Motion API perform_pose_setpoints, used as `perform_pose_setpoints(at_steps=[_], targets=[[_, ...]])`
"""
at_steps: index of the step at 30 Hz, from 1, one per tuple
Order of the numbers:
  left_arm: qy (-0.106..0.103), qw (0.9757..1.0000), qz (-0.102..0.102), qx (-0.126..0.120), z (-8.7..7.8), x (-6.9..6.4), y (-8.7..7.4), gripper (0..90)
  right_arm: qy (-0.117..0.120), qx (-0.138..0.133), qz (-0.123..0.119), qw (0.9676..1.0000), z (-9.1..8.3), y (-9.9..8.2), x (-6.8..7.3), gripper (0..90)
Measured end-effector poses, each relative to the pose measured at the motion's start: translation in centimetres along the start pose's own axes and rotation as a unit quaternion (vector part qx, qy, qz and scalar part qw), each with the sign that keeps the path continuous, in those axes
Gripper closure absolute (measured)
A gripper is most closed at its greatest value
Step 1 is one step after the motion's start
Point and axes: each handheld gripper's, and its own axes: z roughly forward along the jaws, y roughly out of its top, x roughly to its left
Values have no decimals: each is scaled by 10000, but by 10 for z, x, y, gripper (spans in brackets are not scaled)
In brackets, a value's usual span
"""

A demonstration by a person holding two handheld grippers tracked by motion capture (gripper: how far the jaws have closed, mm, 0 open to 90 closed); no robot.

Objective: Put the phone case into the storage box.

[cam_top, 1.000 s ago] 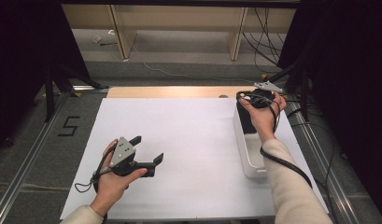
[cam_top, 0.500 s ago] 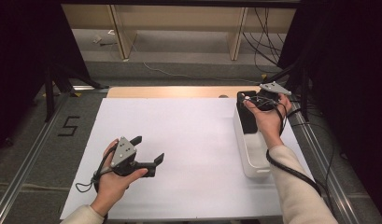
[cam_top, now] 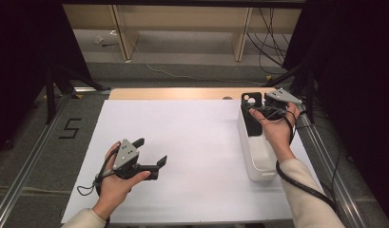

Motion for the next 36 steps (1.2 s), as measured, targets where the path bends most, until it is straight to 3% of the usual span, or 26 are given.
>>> perform_pose_setpoints(at_steps=[36], targets=[[29,10000,0,-2,0,1,0,29,699,-99,-199,9973,-53,-12,28,137]])
